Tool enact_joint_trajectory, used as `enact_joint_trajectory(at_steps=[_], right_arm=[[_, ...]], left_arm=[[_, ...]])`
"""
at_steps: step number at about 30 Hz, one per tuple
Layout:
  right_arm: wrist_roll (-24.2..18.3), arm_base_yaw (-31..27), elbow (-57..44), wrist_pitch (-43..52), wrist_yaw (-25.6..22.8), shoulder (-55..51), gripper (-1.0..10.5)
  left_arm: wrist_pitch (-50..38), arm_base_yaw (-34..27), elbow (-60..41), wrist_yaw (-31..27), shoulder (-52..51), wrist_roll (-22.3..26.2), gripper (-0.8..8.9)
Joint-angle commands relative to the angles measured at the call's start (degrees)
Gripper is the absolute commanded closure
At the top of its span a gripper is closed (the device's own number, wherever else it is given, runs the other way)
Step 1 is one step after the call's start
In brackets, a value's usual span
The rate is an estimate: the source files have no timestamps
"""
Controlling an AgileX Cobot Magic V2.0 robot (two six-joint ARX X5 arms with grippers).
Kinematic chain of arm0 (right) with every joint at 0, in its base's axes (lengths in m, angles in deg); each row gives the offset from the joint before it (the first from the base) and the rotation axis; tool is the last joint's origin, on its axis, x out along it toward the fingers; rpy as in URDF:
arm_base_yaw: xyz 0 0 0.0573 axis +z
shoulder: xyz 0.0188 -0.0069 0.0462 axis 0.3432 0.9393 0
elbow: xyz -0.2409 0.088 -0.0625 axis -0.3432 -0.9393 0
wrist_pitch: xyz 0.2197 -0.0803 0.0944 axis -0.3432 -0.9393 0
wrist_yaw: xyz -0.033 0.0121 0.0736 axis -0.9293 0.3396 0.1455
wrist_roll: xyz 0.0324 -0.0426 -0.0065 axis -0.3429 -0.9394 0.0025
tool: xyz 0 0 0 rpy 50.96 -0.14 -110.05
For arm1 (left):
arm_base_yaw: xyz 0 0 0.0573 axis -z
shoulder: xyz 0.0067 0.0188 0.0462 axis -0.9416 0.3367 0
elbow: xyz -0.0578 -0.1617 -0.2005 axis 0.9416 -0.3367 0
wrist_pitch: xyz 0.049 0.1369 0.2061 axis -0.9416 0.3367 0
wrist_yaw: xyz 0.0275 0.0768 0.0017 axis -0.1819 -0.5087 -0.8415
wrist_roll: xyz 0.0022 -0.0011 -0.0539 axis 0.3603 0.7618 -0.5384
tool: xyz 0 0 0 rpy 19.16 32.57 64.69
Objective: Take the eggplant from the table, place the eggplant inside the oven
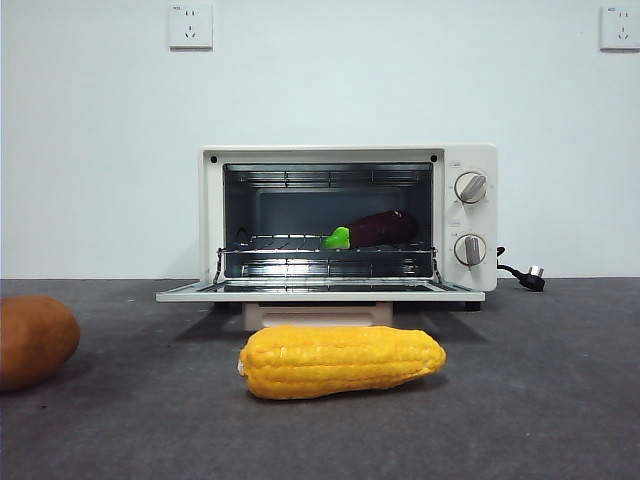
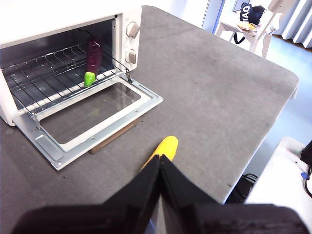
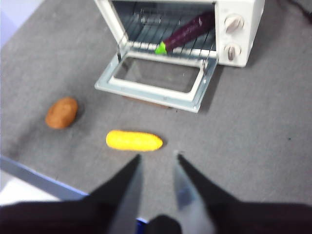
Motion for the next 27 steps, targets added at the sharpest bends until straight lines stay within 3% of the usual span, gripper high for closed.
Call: enact_joint_trajectory(at_steps=[1,6,10,20,27], right_arm=[[-1.4,0.1,0.1,-1.1,1.6,-0.2,9.6],[-1.7,0.1,0.1,-1.5,5.5,-0.3,9.6],[-1.5,0.1,0.1,-1.6,9.3,-1.0,9.6],[1.9,0.0,0.1,-1.6,9.7,-6.9,9.6],[4.7,0.0,0.1,-1.6,9.7,-12.5,9.6]], left_arm=[[-1.5,0.2,-0.5,0.1,1.2,0.6,8.19],[-4.7,0.2,-0.5,-0.3,5.0,0.6,8.19],[-8.3,0.0,-0.5,-4.0,9.3,0.6,8.19],[-19.2,-6.1,-0.5,-4.0,24.0,-1.5,8.19],[-24.3,-15.4,-0.5,3.1,34.8,-4.8,8.20]])
